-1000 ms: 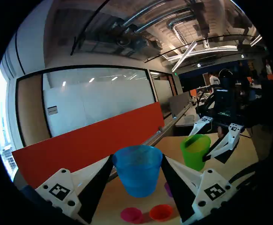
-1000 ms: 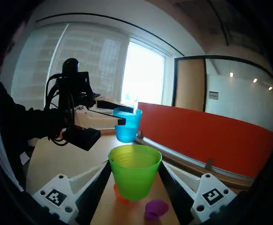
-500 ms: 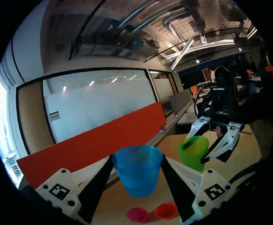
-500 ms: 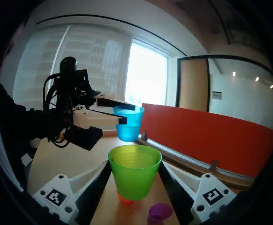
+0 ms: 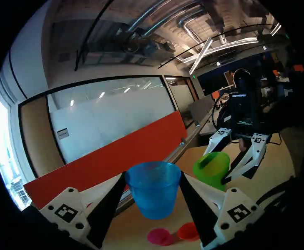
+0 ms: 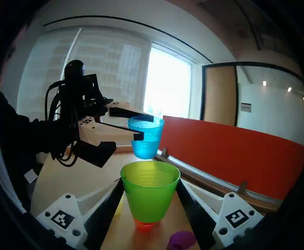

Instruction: Pour water

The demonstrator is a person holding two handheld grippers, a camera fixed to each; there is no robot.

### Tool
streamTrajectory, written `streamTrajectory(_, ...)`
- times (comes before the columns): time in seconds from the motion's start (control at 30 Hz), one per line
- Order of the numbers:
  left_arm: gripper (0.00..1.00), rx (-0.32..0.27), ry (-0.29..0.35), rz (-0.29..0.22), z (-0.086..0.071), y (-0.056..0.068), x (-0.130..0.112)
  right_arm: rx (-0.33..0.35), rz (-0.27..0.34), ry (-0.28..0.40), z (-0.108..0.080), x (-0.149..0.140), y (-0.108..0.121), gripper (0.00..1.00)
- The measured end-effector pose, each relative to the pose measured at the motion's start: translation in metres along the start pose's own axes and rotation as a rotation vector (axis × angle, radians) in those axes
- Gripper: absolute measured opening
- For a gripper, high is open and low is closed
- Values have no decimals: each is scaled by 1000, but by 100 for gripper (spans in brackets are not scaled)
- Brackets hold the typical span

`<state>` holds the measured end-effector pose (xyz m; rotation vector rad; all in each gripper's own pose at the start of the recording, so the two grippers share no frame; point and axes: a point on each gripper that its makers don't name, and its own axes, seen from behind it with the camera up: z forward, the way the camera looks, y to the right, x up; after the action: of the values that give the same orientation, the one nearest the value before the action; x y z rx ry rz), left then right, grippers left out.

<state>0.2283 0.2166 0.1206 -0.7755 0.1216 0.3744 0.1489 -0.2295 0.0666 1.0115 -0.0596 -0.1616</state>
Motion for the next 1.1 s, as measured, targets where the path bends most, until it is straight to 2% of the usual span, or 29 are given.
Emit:
streamTrajectory(0.47, 89, 16, -4, 47, -6, -4, 5, 23, 5, 2, 13, -2, -6, 90)
streamTrajectory(1.1, 89, 23, -5, 135, -9, -3, 15, 50, 8, 1, 23, -3, -16, 90)
